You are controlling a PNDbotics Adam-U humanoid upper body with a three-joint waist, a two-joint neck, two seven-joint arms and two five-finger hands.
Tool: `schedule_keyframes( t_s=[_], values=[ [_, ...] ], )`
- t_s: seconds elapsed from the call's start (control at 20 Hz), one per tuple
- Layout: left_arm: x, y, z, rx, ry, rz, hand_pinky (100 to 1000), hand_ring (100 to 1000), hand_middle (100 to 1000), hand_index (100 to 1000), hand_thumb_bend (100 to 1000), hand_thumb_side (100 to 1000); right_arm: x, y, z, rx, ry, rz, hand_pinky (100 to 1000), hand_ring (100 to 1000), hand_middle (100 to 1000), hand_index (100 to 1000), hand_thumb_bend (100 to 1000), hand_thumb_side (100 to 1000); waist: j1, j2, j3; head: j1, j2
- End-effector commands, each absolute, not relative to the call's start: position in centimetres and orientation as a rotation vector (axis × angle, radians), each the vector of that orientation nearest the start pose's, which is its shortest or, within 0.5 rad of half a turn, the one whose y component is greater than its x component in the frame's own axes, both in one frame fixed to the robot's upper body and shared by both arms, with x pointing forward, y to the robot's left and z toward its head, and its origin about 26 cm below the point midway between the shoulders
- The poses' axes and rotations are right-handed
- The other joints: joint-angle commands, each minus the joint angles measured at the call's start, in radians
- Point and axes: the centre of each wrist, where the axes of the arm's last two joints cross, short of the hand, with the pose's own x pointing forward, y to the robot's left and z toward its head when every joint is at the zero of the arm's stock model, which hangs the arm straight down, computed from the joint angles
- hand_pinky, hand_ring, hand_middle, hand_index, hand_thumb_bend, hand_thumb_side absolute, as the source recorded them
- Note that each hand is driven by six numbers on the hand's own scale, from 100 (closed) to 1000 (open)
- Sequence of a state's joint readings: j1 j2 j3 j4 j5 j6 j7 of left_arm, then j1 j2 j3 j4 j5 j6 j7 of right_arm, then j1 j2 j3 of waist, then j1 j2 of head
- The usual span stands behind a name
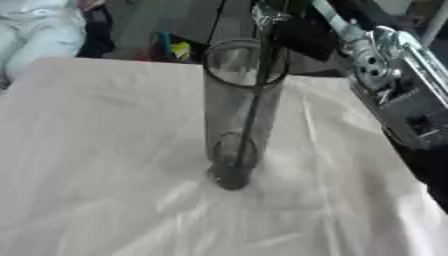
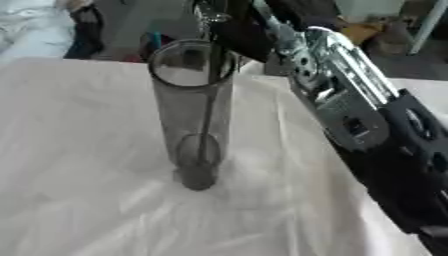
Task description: Arrange flowers into the vase.
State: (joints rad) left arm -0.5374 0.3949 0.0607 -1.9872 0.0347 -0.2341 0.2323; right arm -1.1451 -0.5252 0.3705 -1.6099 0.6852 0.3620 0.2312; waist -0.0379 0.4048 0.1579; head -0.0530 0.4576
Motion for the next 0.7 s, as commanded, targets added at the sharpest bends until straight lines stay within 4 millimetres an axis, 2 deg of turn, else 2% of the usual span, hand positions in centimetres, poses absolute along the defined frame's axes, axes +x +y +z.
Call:
schedule_keyframes(
  t_s=[0.05,0.15,0.6,0.7],
  values=[
    [30.86,26.38,28.72,-0.293,3.448,0.181,643,785,782,850,100,1000,36.08,-15.03,39.16,-1.166,-2.065,1.153,535,581,558,631,100,1000,-0.006,-0.027,0.002,-0.001,0.0],
    [30.86,26.37,28.74,-0.293,3.448,0.183,643,785,782,850,100,1000,36.06,-15.0,39.28,-1.162,-2.058,1.182,598,640,602,693,100,1000,-0.007,-0.028,0.002,-0.001,-0.001],
    [30.86,26.33,28.8,-0.291,3.447,0.187,642,784,782,850,100,1000,35.82,-15.09,39.85,-1.138,-2.061,1.291,753,793,745,835,100,1000,-0.009,-0.031,0.003,-0.002,-0.001],
    [30.86,26.33,28.81,-0.291,3.447,0.188,642,784,782,850,100,1000,35.84,-15.19,39.9,-1.123,-2.056,1.324,788,832,779,868,166,1000,-0.009,-0.032,0.004,-0.001,0.0]
  ],
)
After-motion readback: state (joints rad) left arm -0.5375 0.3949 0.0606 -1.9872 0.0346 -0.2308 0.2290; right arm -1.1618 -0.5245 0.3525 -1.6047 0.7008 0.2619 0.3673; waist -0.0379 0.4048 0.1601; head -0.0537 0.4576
